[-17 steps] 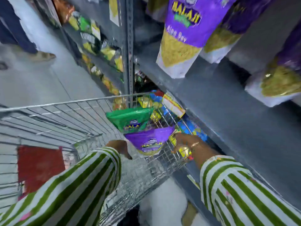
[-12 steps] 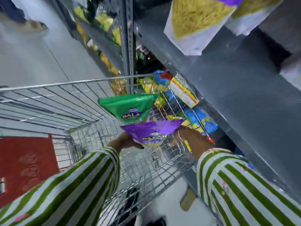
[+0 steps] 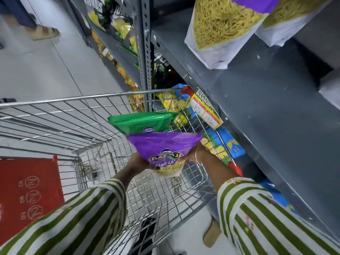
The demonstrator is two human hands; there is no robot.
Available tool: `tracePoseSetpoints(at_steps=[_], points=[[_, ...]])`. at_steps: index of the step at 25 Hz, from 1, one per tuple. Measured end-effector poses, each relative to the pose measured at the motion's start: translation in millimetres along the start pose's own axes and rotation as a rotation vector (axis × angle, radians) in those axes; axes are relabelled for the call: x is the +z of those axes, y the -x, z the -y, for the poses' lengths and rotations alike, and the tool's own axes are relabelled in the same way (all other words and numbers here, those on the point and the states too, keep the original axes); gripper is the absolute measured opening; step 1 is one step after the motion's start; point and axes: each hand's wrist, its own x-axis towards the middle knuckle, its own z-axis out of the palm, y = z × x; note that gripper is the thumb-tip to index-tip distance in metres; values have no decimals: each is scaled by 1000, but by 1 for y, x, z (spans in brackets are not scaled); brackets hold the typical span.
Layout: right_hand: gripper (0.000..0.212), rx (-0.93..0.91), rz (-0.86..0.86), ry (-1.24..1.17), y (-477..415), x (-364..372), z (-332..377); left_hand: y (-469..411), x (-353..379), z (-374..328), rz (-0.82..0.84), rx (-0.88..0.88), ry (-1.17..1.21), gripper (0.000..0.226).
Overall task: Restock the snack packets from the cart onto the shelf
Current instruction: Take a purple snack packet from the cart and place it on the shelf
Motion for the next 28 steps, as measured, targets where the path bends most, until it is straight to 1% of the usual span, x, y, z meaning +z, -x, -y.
tracePoseSetpoints(at_steps=[1,2,3,4,6,7,9,10,11,13,15,18,21,25,28], points=[[71,-63,18,97,8,0,2,4,-8,-3,9,19,-17,74],[66,-92,10,98,17,1,10,7,-17,-10,14,9,-27,72],[62,-60,24,54,27,2,18,15,-27,-22,15,13,-58,68],[59,-90,23,85,46,0,33,26,-39,-39,14,41,-78,67],[58,-216,-2,221,76,-5,54,48,-63,-73,50,135,-172,69],[58,-289,-27,273,88,-9,65,58,-76,-93,60,158,-220,65],[59,-423,-101,359,122,-19,89,74,-104,-130,35,98,-264,49],[58,-486,-136,345,140,-25,103,82,-115,-148,30,64,-267,43],[54,-528,-151,339,153,-34,114,89,-127,-166,27,77,-253,40],[48,-559,-188,314,178,-55,135,98,-145,-199,17,191,-235,39],[46,-564,-289,280,204,-79,146,104,-150,-234,27,321,-246,39],[34,-524,-354,161,239,-115,141,106,-130,-286,90,414,-237,26],[40,-484,-497,79,265,-152,113,97,-89,-329,211,437,-269,31],[47,-346,-626,-17,266,-196,66,74,-25,-374,334,509,-323,30],[44,-291,-699,-89,261,-219,47,54,10,-398,418,498,-342,35]])
